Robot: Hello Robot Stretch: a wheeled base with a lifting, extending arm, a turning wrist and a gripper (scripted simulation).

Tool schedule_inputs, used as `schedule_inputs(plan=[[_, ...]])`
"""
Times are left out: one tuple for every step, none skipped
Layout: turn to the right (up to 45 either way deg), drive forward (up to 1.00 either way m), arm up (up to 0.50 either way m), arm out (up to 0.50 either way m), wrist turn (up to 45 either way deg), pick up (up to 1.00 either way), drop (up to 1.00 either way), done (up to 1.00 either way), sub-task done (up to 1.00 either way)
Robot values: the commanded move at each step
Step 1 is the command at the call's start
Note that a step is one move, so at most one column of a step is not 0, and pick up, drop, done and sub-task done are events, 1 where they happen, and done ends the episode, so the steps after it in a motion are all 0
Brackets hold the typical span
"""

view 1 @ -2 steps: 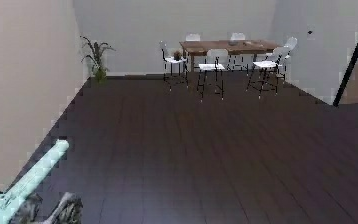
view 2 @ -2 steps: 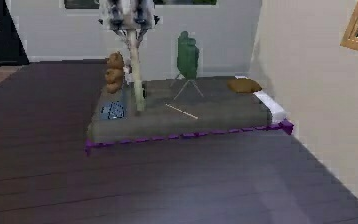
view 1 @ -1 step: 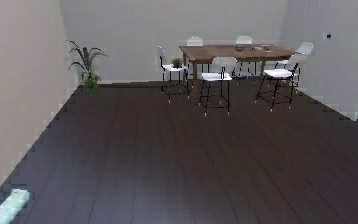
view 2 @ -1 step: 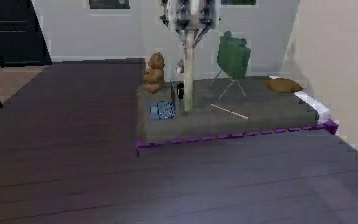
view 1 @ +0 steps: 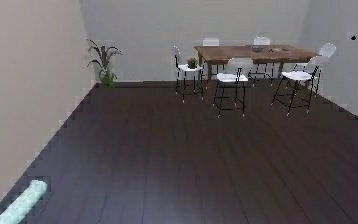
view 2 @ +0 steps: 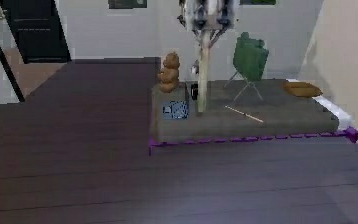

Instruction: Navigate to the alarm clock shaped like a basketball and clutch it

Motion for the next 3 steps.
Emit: schedule_inputs(plan=[[-3.0,0.0,0.0,0.0,0.0,0.0,0.0,0.0,0.0],[0.0,0.85,0.0,0.0,0.0,0.0,0.0,0.0,0.0],[-3.0,0.0,0.0,0.0,0.0,0.0,0.0,0.0,0.0]])
